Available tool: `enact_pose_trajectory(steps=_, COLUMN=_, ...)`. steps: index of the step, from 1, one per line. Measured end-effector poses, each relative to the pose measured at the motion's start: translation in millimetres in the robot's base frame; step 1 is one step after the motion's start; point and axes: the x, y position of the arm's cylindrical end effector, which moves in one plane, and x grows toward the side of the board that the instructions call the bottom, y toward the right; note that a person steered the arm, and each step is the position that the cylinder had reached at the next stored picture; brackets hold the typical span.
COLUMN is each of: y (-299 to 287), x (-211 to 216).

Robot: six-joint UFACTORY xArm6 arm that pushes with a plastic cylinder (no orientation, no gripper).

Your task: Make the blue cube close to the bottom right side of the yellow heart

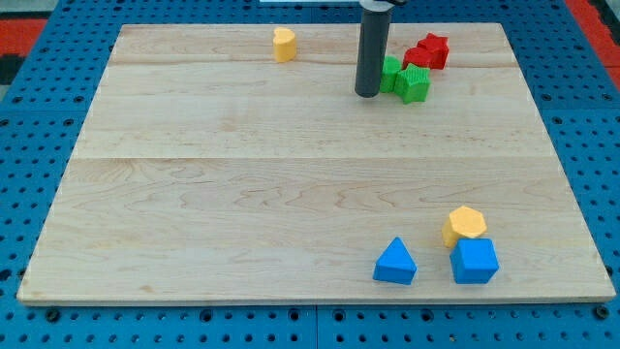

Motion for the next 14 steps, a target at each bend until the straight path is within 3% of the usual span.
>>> enact_pose_trajectory(steps=4, y=-25.2, x=-9.4)
enact_pose_trajectory(steps=6, y=0.8, x=97.8)
enact_pose_trajectory(steps=7, y=104.9, x=138.7)
enact_pose_trajectory(steps=8, y=207.0, x=144.6)
enact_pose_trajectory(steps=9, y=227.5, x=230.7)
enact_pose_trajectory(steps=10, y=168.5, x=283.1)
enact_pose_trajectory(steps=11, y=88.7, x=282.4)
enact_pose_trajectory(steps=14, y=39.6, x=190.5)
